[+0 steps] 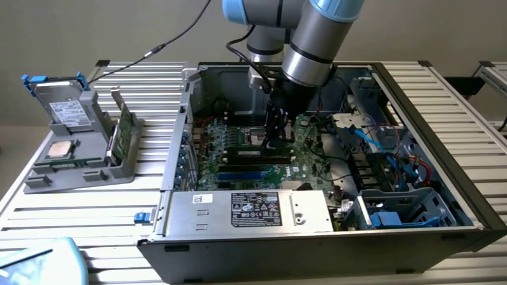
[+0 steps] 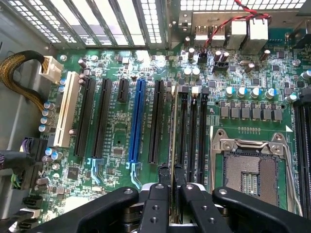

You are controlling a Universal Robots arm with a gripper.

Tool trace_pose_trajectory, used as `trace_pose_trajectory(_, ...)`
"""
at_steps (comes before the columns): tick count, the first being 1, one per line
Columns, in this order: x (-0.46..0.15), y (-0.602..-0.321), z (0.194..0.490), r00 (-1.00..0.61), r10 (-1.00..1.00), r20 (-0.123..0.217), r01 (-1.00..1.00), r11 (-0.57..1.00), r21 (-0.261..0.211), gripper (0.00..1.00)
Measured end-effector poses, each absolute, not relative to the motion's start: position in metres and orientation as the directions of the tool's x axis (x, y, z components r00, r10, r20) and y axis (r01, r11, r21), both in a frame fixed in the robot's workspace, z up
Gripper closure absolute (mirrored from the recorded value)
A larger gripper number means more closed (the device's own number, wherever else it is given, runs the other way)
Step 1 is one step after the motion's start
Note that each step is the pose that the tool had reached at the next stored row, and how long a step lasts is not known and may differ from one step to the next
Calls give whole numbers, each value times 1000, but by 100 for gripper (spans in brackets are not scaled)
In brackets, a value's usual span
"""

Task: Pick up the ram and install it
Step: 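Insert the ram into the slot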

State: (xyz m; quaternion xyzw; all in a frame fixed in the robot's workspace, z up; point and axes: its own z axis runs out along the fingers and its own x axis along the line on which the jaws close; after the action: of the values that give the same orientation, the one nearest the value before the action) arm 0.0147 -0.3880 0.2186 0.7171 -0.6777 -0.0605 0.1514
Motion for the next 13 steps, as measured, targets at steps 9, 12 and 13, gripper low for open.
trace_pose_trajectory(9,17,-390,219,76,-990,118,-949,-36,313,86)
trace_pose_trajectory(12,19,-390,219,77,-990,117,-948,-36,316,86)
trace_pose_trajectory(13,19,-390,218,77,-990,117,-948,-36,316,86)
